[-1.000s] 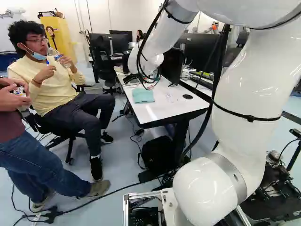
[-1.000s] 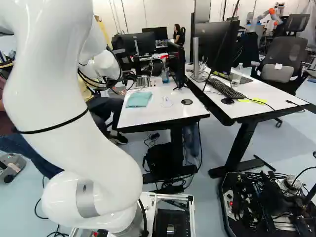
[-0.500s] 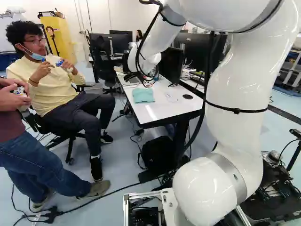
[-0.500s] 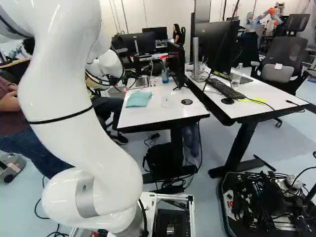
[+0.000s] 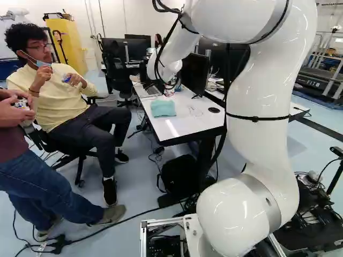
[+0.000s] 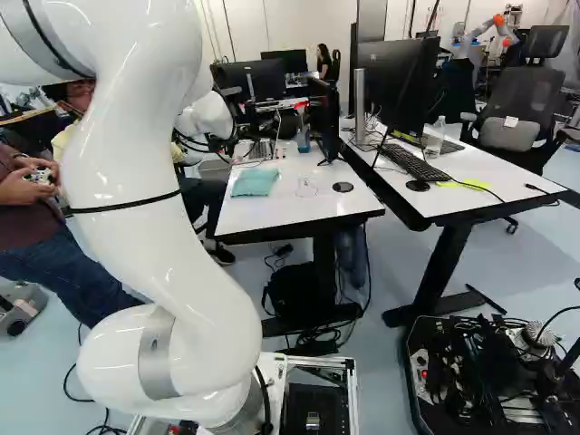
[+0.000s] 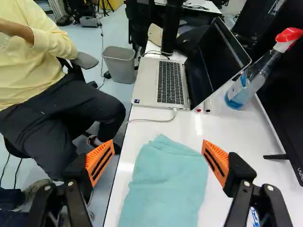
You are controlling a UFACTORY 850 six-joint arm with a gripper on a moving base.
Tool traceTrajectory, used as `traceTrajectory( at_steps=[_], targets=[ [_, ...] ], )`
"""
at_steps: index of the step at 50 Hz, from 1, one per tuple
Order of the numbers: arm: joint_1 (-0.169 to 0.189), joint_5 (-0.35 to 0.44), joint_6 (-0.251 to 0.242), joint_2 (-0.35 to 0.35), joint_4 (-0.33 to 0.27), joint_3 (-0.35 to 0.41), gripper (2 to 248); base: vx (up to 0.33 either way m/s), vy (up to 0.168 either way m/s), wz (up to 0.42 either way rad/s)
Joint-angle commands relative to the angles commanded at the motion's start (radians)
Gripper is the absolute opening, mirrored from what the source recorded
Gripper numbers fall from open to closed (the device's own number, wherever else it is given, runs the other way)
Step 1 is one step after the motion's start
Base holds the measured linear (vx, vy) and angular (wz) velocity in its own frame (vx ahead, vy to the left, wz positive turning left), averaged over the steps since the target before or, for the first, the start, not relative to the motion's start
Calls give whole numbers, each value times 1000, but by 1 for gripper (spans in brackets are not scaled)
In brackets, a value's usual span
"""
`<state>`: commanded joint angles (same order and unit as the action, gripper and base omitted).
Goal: Clean the table with the green towel
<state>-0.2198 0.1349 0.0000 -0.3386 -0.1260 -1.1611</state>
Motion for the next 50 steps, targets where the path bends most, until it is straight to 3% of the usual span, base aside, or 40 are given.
traceTrajectory(
  at_steps=[10,38,50],
  targets=[
    [-11,0,0,-1,0,-1,247,0,0,0],
    [-86,0,0,5,0,6,247,0,0,0],
    [-93,-3,0,5,24,6,247,0,0,0]
  ],
)
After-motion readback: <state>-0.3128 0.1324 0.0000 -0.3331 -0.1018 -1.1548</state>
